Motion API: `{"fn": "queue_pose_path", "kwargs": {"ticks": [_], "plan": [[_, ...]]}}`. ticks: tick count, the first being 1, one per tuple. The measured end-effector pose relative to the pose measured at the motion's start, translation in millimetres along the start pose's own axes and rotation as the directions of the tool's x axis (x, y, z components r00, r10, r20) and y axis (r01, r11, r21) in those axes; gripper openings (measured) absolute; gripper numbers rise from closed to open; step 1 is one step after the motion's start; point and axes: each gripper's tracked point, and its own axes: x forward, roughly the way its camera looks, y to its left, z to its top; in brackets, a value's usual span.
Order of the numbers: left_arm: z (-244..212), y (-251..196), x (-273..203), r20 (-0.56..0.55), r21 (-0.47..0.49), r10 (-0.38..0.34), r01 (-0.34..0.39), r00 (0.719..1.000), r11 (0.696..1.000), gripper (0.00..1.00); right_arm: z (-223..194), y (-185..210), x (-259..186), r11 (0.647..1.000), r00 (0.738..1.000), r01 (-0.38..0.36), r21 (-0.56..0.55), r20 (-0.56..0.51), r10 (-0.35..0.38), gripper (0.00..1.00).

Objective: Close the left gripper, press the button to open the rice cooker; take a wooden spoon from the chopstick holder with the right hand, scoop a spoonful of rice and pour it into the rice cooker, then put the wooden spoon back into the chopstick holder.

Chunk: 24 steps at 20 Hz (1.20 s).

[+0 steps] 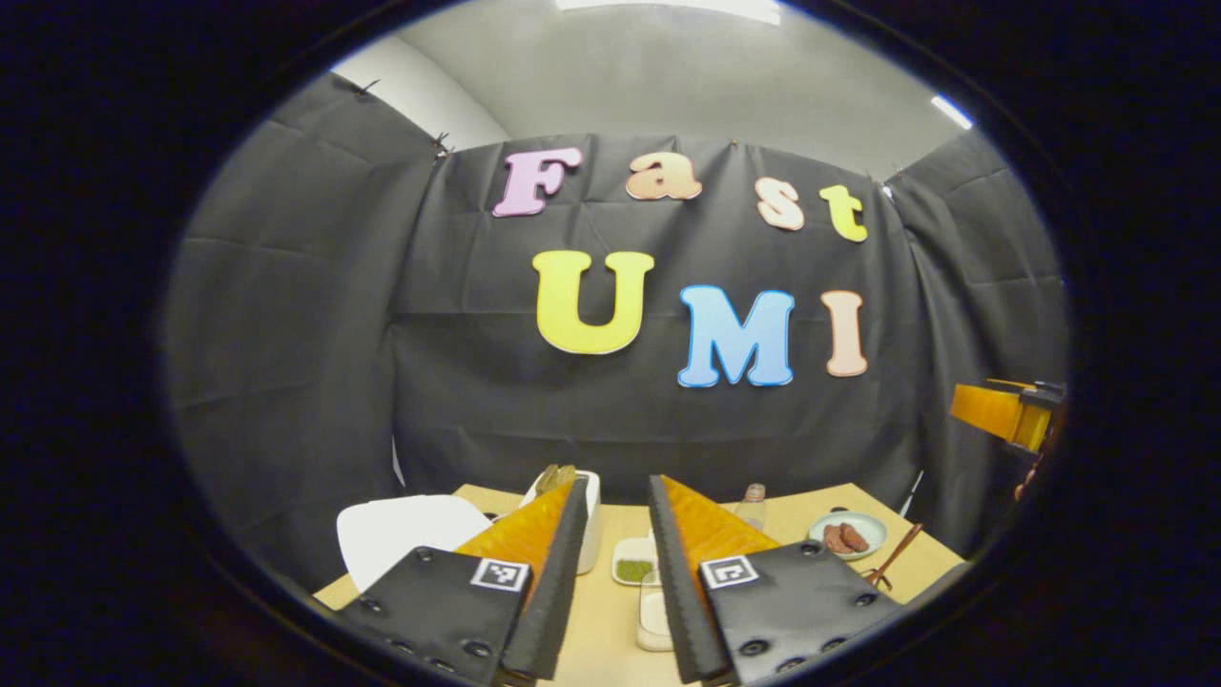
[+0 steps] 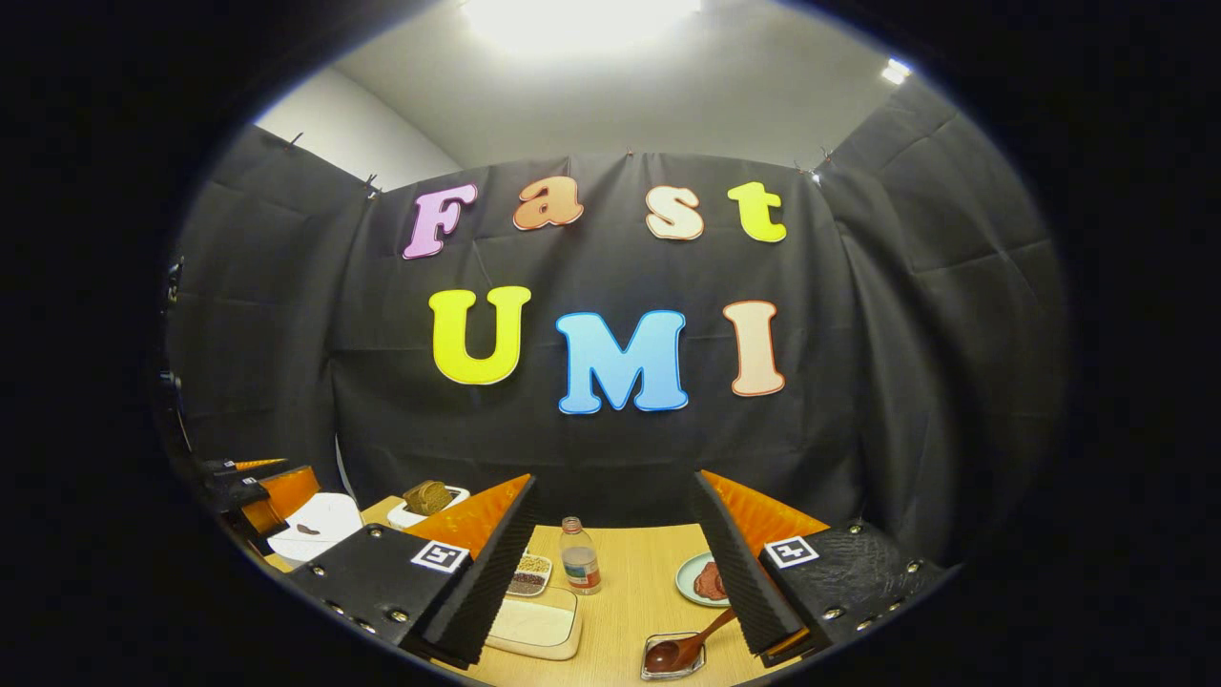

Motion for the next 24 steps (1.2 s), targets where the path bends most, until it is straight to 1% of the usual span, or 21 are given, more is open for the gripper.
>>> {"fn": "queue_pose_path", "kwargs": {"ticks": [2,3,4,5,7,8,10,11,12,13,14,16,21,22,23,24], "plan": [[-13.5,26.0,4.7,-0.064,-0.007,0.023,-0.023,0.998,1.000,0.14,-6.1,-3.1,1.4,1.000,1.000,0.005,-0.004,-0.013,-0.005,0.97],[-23.3,30.2,6.4,-0.109,-0.028,-0.001,-0.002,0.994,1.000,0.10,-8.7,-4.9,2.2,1.000,1.000,0.008,-0.005,-0.021,-0.008,0.97],[-38.4,40.7,18.3,-0.154,-0.034,0.000,-0.006,0.988,0.999,0.06,-11.1,-6.8,2.4,1.000,1.000,0.010,-0.004,-0.027,-0.010,0.96],[-47.9,55.7,19.8,-0.188,-0.028,0.015,-0.021,0.982,0.999,0.08,-13.6,-7.6,3.2,1.000,0.999,0.011,-0.003,-0.033,-0.011,0.96],[-63.9,83.2,25.6,-0.249,-0.020,0.037,-0.043,0.968,0.999,0.09,-18.7,-10.1,5.2,1.000,0.999,0.014,-0.008,-0.044,-0.014,0.96],[-75.7,95.8,29.0,-0.288,-0.028,0.038,-0.048,0.957,0.998,0.08,-20.9,-11.4,5.9,1.000,0.999,0.015,-0.010,-0.050,-0.015,0.96],[-102.5,116.6,32.8,-0.379,-0.054,0.037,-0.062,0.925,0.997,0.09,-24.8,-12.9,7.5,1.000,0.998,0.016,-0.011,-0.060,-0.016,0.96],[-114.0,127.3,35.2,-0.411,-0.063,0.048,-0.081,0.910,0.995,0.09,-27.4,-13.0,10.1,1.000,0.998,0.015,-0.011,-0.066,-0.016,0.97],[-120.9,138.2,38.4,-0.431,-0.077,0.061,-0.104,0.900,0.992,0.07,-28.6,-13.4,12.9,1.000,0.997,0.015,-0.012,-0.071,-0.016,0.97],[-126.5,147.2,40.5,-0.452,-0.094,0.068,-0.123,0.890,0.988,0.09,-30.1,-14.2,13.9,1.000,0.997,0.016,-0.014,-0.075,-0.017,0.97],[-131.5,155.0,43.6,-0.465,-0.104,0.077,-0.141,0.882,0.985,0.09,-30.1,-14.7,15.3,1.000,0.997,0.016,-0.016,-0.076,-0.017,0.96],[-140.1,164.5,50.1,-0.488,-0.110,0.082,-0.155,0.869,0.982,0.09,-32.7,-16.4,16.8,1.000,0.996,0.018,-0.019,-0.084,-0.019,0.96],[-167.0,179.1,76.1,-0.545,-0.091,0.105,-0.182,0.832,0.979,0.08,-36.4,-17.7,20.2,0.999,0.995,0.023,-0.022,-0.095,-0.025,0.96],[-174.2,181.7,78.3,-0.562,-0.082,0.116,-0.194,0.819,0.978,0.09,-35.8,-18.9,21.2,0.999,0.995,0.026,-0.026,-0.095,-0.028,0.96],[-184.7,187.0,72.5,-0.591,-0.057,0.139,-0.213,0.795,0.975,0.09,-36.1,-20.0,21.3,0.999,0.995,0.029,-0.027,-0.095,-0.031,0.96],[-187.0,186.8,66.9,-0.608,-0.052,0.143,-0.219,0.781,0.974,0.09,-36.5,-22.1,21.2,0.999,0.995,0.034,-0.029,-0.098,-0.036,0.96]]}}
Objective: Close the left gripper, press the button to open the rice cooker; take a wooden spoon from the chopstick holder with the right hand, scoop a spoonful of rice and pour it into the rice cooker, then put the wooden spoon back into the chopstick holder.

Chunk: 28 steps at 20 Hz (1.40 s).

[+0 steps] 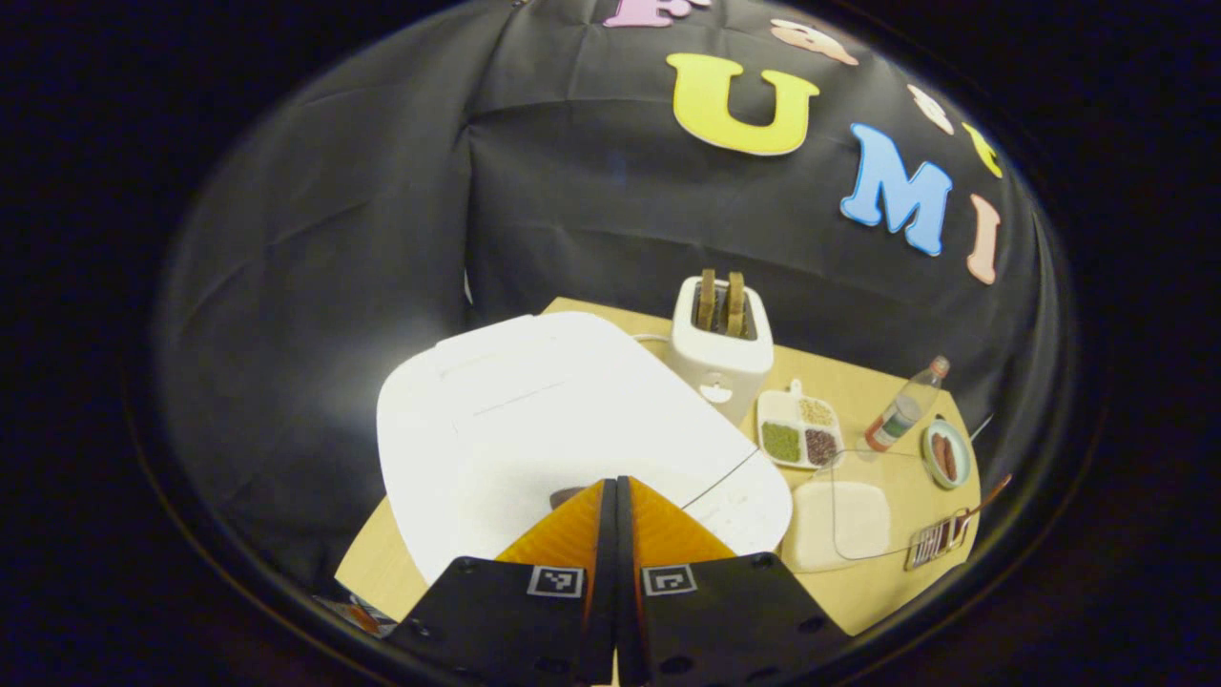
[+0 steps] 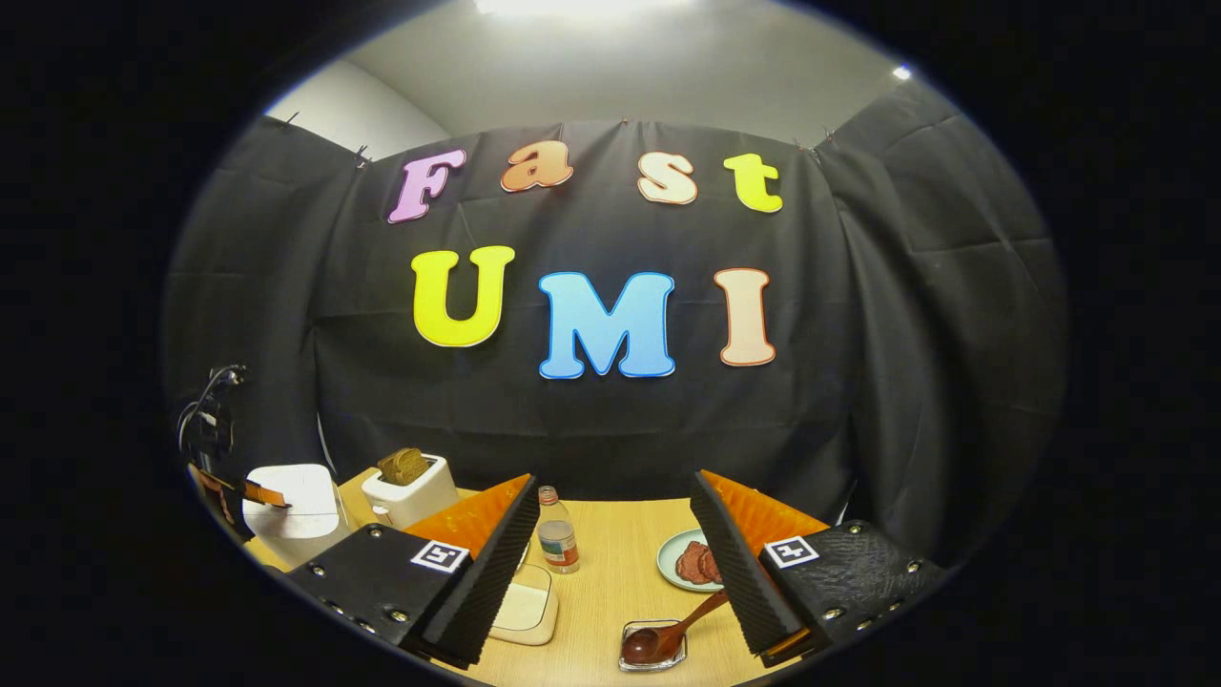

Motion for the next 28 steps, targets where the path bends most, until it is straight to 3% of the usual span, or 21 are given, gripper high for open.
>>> {"fn": "queue_pose_path", "kwargs": {"ticks": [4,7,9,11,15,19,21,28], "plan": [[6.5,-1.4,3.8,0.011,0.000,0.004,-0.004,1.000,1.000,0.08,-4.5,-3.6,0.0,1.000,1.000,0.007,0.006,-0.009,-0.007,0.96],[42.0,3.1,-17.9,0.142,-0.027,0.040,-0.036,0.989,0.999,0.08,-3.4,-6.0,-1.1,1.000,1.000,0.009,0.001,-0.006,-0.009,0.96],[78.2,8.6,-47.6,0.267,-0.003,0.093,-0.095,0.959,0.995,0.08,-1.6,-6.4,-1.5,1.000,1.000,0.007,0.002,-0.001,-0.007,0.96],[118.5,5.8,-89.8,0.400,0.021,0.112,-0.131,0.910,0.991,0.08,0.4,-7.2,-2.1,1.000,1.000,0.006,0.003,0.006,-0.006,0.96],[145.4,-36.5,-152.8,0.553,0.005,0.041,-0.052,0.832,0.999,0.09,0.2,-12.6,-4.4,1.000,1.000,0.008,0.008,0.011,-0.008,0.97],[137.7,-89.4,-194.6,0.658,0.071,-0.038,-0.011,0.752,0.997,0.84,1.2,-22.1,-6.4,1.000,1.000,0.019,0.020,0.015,-0.019,0.97],[127.6,-119.8,-202.6,0.673,0.112,-0.085,0.012,0.735,0.994,0.84,1.3,-27.2,-7.3,0.999,1.000,0.025,0.021,0.018,-0.025,0.96],[91.7,-181.9,-211.2,0.643,0.169,-0.187,0.101,0.742,0.980,0.84,-11.1,-56.5,-3.9,0.997,0.997,0.074,0.030,-0.003,-0.074,0.96]]}}
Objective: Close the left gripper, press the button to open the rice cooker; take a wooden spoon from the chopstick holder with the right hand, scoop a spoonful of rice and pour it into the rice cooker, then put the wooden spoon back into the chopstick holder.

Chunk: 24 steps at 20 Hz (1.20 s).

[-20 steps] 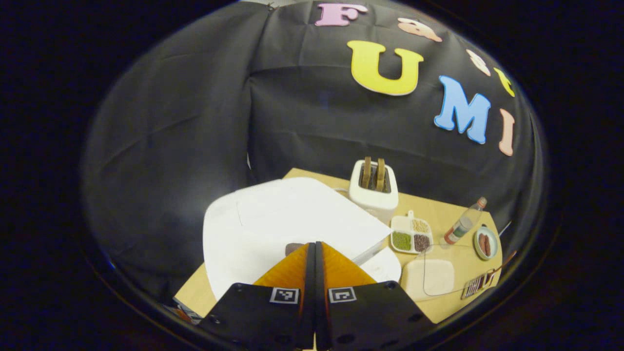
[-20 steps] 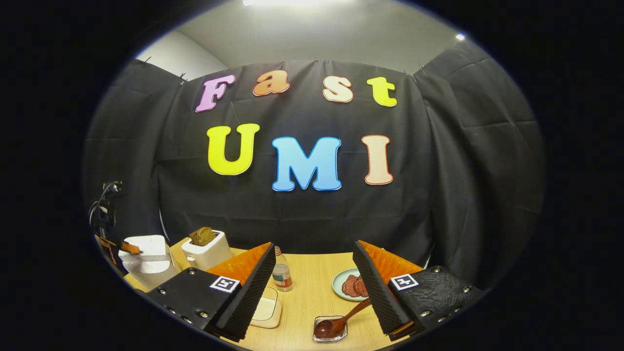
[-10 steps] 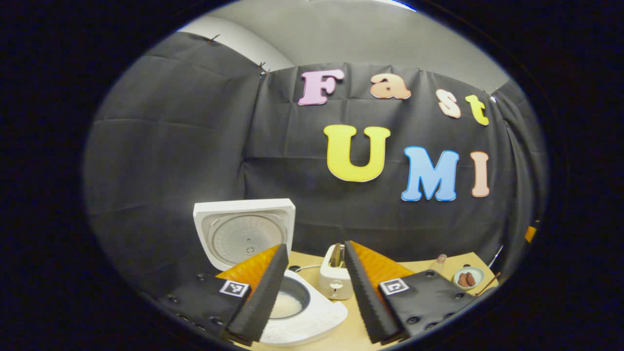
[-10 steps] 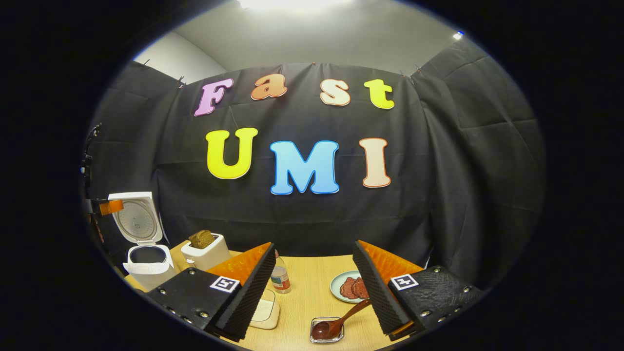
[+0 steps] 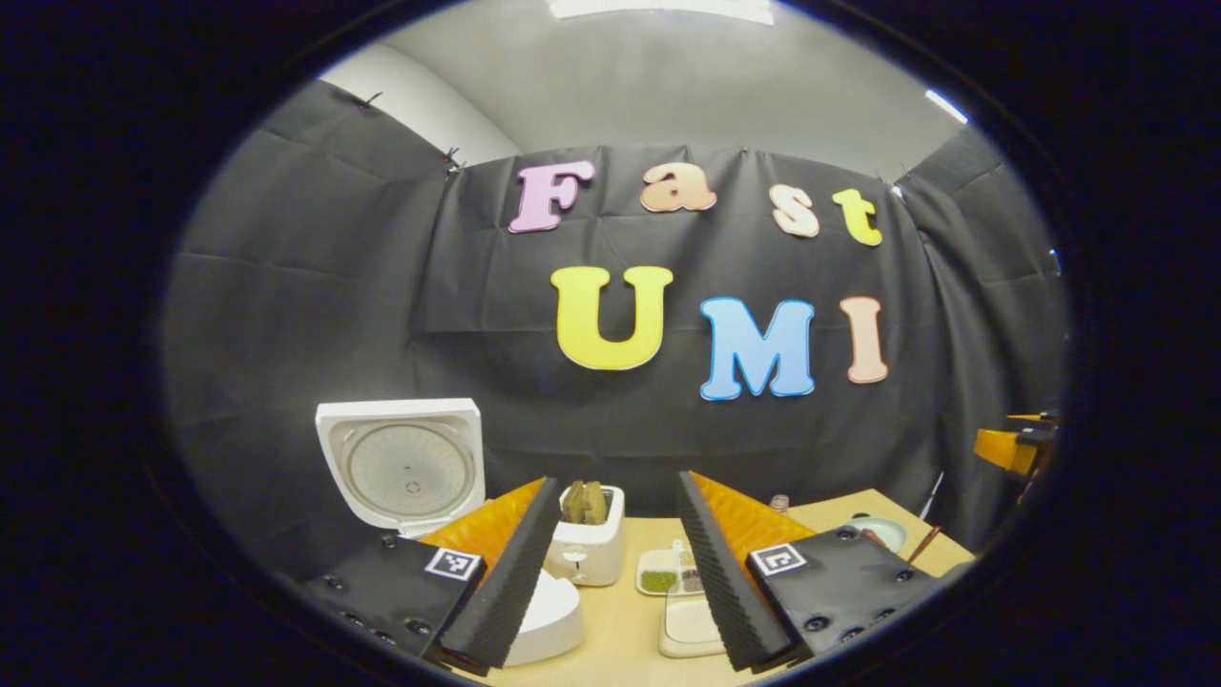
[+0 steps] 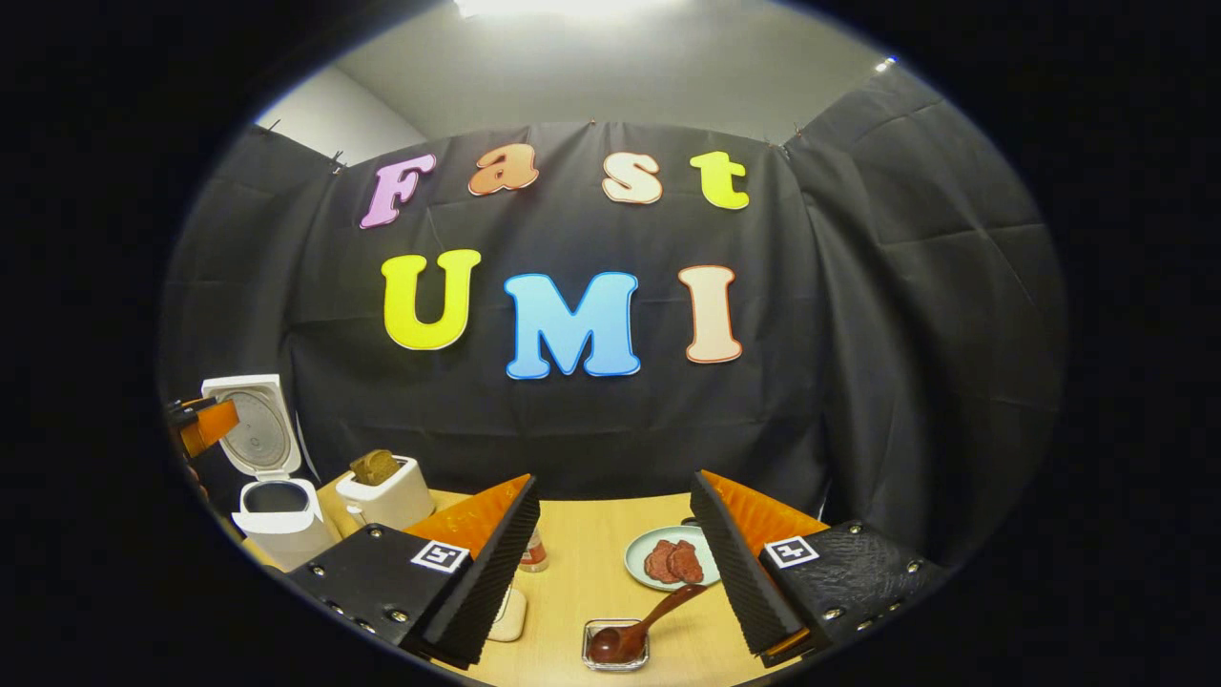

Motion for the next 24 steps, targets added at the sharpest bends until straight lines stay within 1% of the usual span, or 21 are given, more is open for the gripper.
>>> {"fn": "queue_pose_path", "kwargs": {"ticks": [1,2,3,5,6,7,8,10,11,12,16,17,18,21,22,23,24], "plan": [[-2.5,-3.0,-3.5,-0.004,-0.005,-0.006,0.006,1.000,1.000,0.88,-2.8,-4.4,2.5,1.000,1.000,0.004,0.004,-0.004,-0.004,0.96],[-2.1,-6.1,-7.3,-0.003,-0.012,-0.011,0.011,1.000,1.000,0.86,-6.2,-6.0,6.6,1.000,1.000,-0.006,0.008,-0.012,0.006,0.96],[-3.7,-8.9,-9.7,-0.003,-0.017,-0.015,0.015,1.000,1.000,0.91,-12.1,-6.0,10.2,1.000,1.000,-0.019,0.012,-0.020,0.019,0.96],[-7.0,-11.1,-14.3,-0.012,-0.015,-0.017,0.016,1.000,1.000,0.91,-26.2,-16.2,18.2,1.000,0.999,-0.015,0.009,-0.047,0.016,0.97],[-8.8,-10.9,-15.3,-0.019,-0.009,-0.011,0.011,1.000,1.000,0.91,-32.7,-21.5,21.9,1.000,0.998,-0.009,0.014,-0.060,0.010,1.00],[-10.2,-9.9,-14.8,-0.023,-0.007,-0.007,0.007,1.000,1.000,0.95,-40.1,-24.2,24.7,1.000,0.997,-0.009,0.030,-0.073,0.011,0.96],[-11.7,-8.8,-14.9,-0.029,-0.008,-0.001,0.001,1.000,1.000,0.92,-47.9,-25.3,28.8,0.999,0.996,-0.011,0.048,-0.091,0.015,0.96],[-16.8,-8.8,-13.6,-0.043,-0.016,0.000,0.000,0.999,1.000,0.92,-67.0,-31.7,36.8,0.998,0.991,0.000,0.068,-0.136,0.009,0.96],[-20.1,-9.4,-13.5,-0.054,-0.020,-0.003,0.002,0.999,1.000,0.95,-76.1,-35.5,40.7,0.997,0.988,0.007,0.072,-0.155,0.004,0.96],[-23.7,-7.8,-12.9,-0.065,-0.023,0.001,-0.003,0.998,1.000,0.92,-86.4,-40.1,45.6,0.997,0.984,0.017,0.071,-0.177,-0.004,0.96],[-30.3,-9.4,-12.4,-0.092,-0.032,0.009,-0.012,0.996,0.999,0.92,-132.0,-52.8,63.1,0.994,0.962,0.043,0.102,-0.271,-0.014,0.96],[-30.5,-9.3,-13.3,-0.091,-0.025,0.010,-0.012,0.996,1.000,0.96,-145.1,-55.5,67.9,0.993,0.955,0.048,0.105,-0.297,-0.015,0.97],[-29.5,-11.6,-14.7,-0.090,-0.022,0.002,-0.004,0.996,1.000,0.92,-157.2,-57.2,71.7,0.992,0.946,0.054,0.114,-0.323,-0.014,0.97],[-26.9,-13.0,-16.3,-0.084,-0.009,-0.006,0.005,0.996,1.000,0.92,-185.2,-64.4,79.9,0.982,0.927,0.086,0.170,-0.375,-0.016,0.97],[-24.9,-12.0,-16.4,-0.082,-0.004,-0.005,0.004,0.997,1.000,0.95,-192.9,-64.6,82.6,0.979,0.921,0.089,0.183,-0.390,-0.010,0.97],[-26.0,-11.1,-17.1,-0.083,0.001,-0.001,0.001,0.997,1.000,0.92,-200.1,-62.4,84.1,0.976,0.915,0.084,0.200,-0.402,0.004,0.97],[-25.2,-8.5,-17.5,-0.086,0.008,0.005,-0.005,0.996,1.000,0.92,-208.4,-60.7,87.8,0.974,0.909,0.082,0.212,-0.418,0.014,0.94]]}}
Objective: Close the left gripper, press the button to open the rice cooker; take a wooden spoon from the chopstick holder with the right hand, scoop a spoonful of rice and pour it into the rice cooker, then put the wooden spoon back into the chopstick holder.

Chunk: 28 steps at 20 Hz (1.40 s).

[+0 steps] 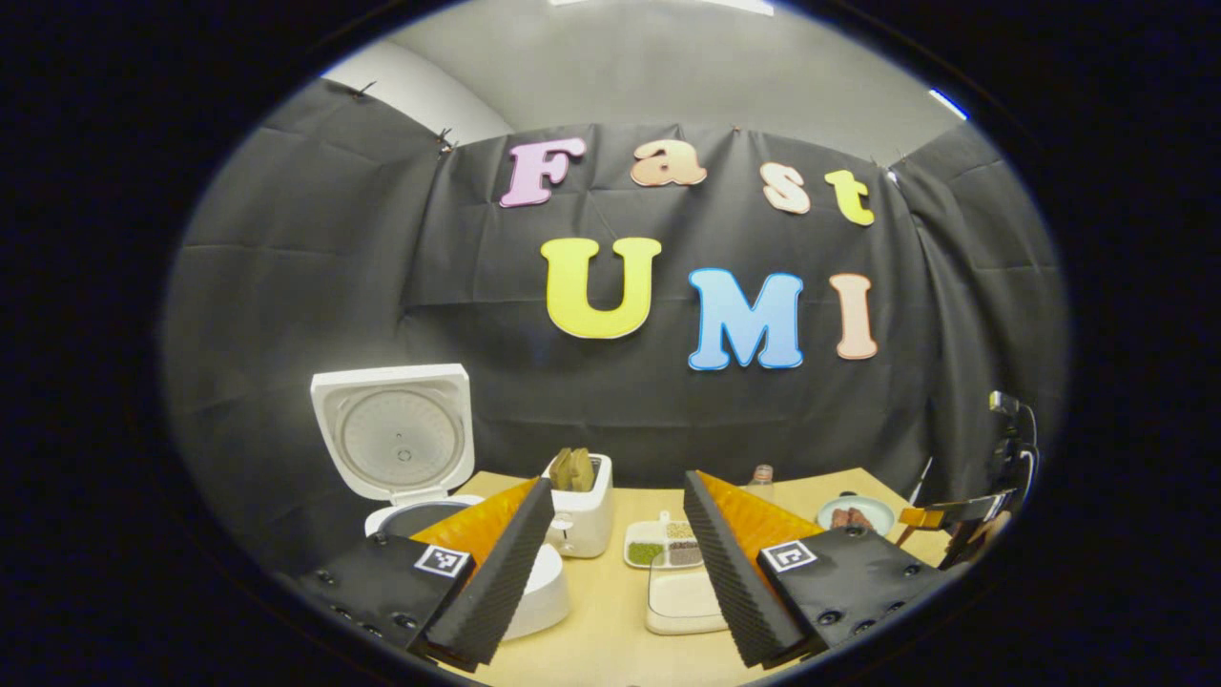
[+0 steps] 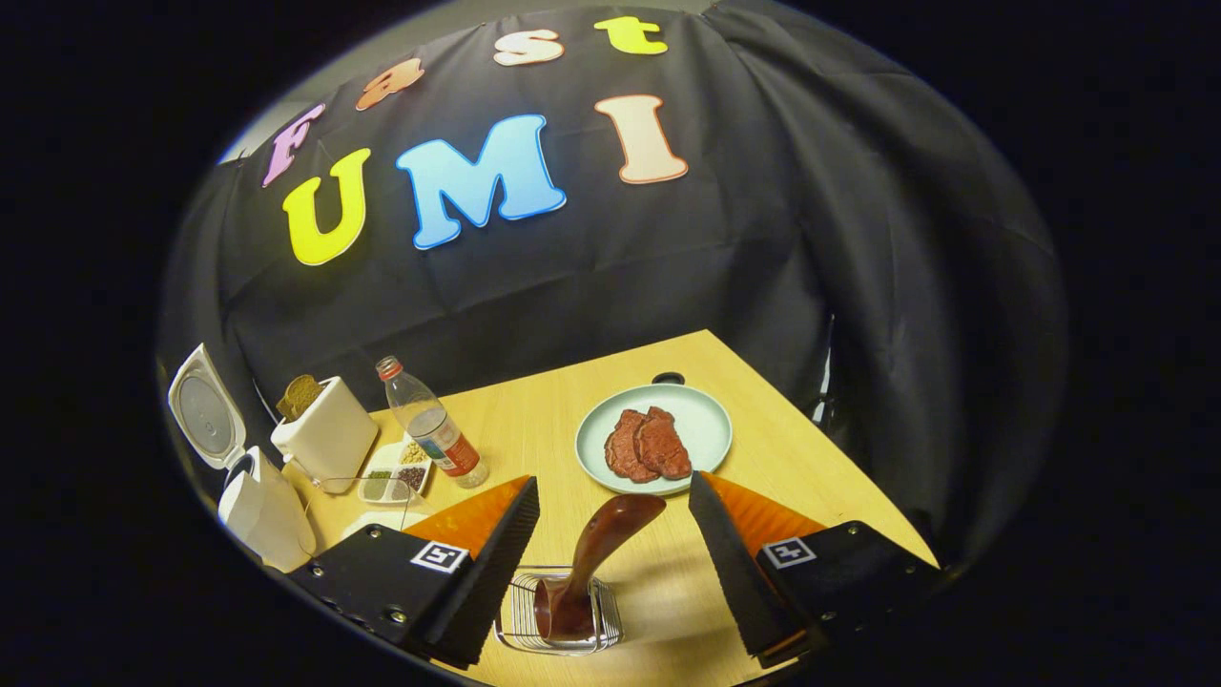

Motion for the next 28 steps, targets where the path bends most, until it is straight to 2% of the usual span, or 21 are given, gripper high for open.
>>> {"fn": "queue_pose_path", "kwargs": {"ticks": [2,3,6,8,9,11,12,13,15,18,21,22,24,25,26,28], "plan": [[-1.4,4.0,-0.3,-0.006,0.003,0.018,-0.018,1.000,1.000,0.92,-9.3,0.3,12.6,0.999,0.999,-0.003,0.032,-0.038,0.004,0.96],[-1.9,6.0,-1.5,-0.006,0.000,0.022,-0.022,1.000,1.000,0.92,-12.3,-0.3,17.0,0.998,0.999,-0.001,0.058,-0.048,0.003,0.89],[1.4,10.0,-5.0,-0.001,-0.001,0.033,-0.033,0.999,0.999,0.92,-19.2,2.3,23.0,0.988,0.996,-0.041,0.149,-0.071,0.052,0.82],[0.6,11.2,-5.8,-0.004,0.007,0.033,-0.033,0.999,0.999,0.92,-19.2,2.9,27.5,0.986,0.996,-0.050,0.162,-0.071,0.062,0.76],[-0.5,10.8,-6.5,-0.004,0.004,0.032,-0.032,0.999,0.999,0.92,-15.6,2.6,23.4,0.984,0.996,-0.053,0.168,-0.066,0.065,0.51],[5.7,10.9,-10.9,0.021,-0.020,0.026,-0.026,0.999,0.999,0.96,-15.6,17.1,17.9,0.977,0.991,-0.100,0.189,-0.064,0.114,0.31],[5.8,10.8,-12.0,0.023,-0.028,0.026,-0.025,0.999,0.999,0.92,-14.9,21.0,11.1,0.978,0.992,-0.103,0.181,-0.057,0.115,0.23],[3.4,12.1,-12.0,0.020,-0.032,0.025,-0.024,0.999,0.999,0.95,-14.7,21.9,7.3,0.982,0.993,-0.088,0.170,-0.059,0.099,0.15],[3.1,14.0,-11.9,0.017,-0.042,0.023,-0.023,1.000,0.999,0.92,-12.3,31.9,0.7,0.987,0.995,-0.082,0.141,-0.042,0.089,0.10],[5.2,18.1,-11.8,0.023,-0.041,0.023,-0.022,0.999,0.999,0.92,11.6,48.8,-20.1,0.991,0.995,-0.101,0.089,0.011,0.101,0.10],[6.0,21.6,-13.5,0.035,-0.033,0.010,-0.009,0.999,0.999,0.92,41.5,64.7,-42.6,0.988,0.989,-0.137,0.071,0.065,0.133,0.10],[8.3,22.2,-14.1,0.043,-0.025,0.005,-0.004,0.999,1.000,0.96,51.5,69.6,-49.8,0.988,0.987,-0.144,0.061,0.080,0.139,0.10],[9.1,25.1,-15.6,0.057,-0.007,-0.009,0.009,0.998,1.000,0.92,70.5,85.9,-65.4,0.984,0.979,-0.174,0.045,0.116,0.168,0.09],[8.3,25.9,-16.1,0.061,-0.003,-0.019,0.019,0.998,1.000,0.96,79.0,97.6,-70.8,0.981,0.974,-0.190,0.035,0.130,0.184,0.10],[8.0,27.4,-17.0,0.063,0.000,-0.025,0.026,0.998,1.000,0.92,86.0,109.6,-75.1,0.977,0.969,-0.210,0.030,0.138,0.204,0.09],[5.5,33.6,-19.6,0.066,0.005,-0.035,0.035,0.997,0.999,0.92,98.1,135.4,-79.7,0.970,0.958,-0.243,0.017,0.158,0.238,0.09]]}}
